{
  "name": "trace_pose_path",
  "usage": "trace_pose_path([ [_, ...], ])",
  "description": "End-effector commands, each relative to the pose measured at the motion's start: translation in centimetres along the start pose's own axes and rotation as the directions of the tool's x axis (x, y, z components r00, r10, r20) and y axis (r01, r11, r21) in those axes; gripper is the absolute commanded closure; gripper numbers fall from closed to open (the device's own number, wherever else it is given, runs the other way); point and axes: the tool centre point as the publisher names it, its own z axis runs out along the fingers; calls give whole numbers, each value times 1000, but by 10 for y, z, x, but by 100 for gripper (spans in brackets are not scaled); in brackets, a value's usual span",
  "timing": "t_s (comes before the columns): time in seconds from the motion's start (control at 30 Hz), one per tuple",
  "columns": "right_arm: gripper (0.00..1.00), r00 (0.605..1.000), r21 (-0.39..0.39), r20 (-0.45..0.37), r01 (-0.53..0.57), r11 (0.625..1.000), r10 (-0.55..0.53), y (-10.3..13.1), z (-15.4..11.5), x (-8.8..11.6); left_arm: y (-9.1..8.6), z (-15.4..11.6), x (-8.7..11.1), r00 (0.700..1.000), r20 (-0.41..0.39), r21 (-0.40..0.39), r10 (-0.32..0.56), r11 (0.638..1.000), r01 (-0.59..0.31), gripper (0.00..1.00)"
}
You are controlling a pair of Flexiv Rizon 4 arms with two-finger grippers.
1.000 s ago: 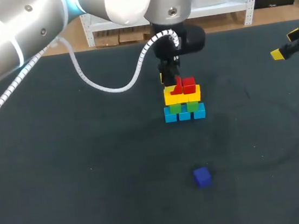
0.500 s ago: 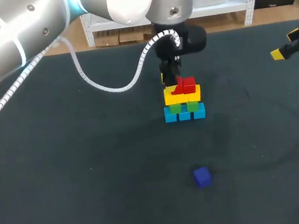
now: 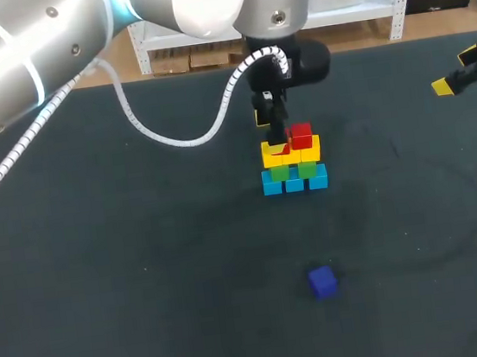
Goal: Place the blue cubes, place green cubes on the blue cubes, place the yellow cubes on the green cubes, then place the red cubes on the yellow cubes, and place purple cube on the red cubes.
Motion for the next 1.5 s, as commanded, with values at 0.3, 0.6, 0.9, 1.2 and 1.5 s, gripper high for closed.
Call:
trace_pose_path([
  [0.3,0,1000,-5,2,1,1000,-1,-1,0,0,7,4,-1,1000,-3,-11,-17,1000,17,31],
  [0.6,0,1000,-5,2,1,1000,-1,-1,0,0,9,5,-4,1000,8,-9,-18,1000,18,58],
  [0.9,0,1000,-5,2,1,1000,-1,-1,0,0,10,4,-5,1000,23,-7,-14,1000,14,71],
  [1.2,0,1000,-5,2,1,1000,-1,-1,0,0,6,3,-4,1000,29,5,-5,1000,5,56],
  [1.5,0,1000,-5,2,1,1000,-1,-1,0,0,4,1,1,999,48,11,-22,1000,21,0],
])
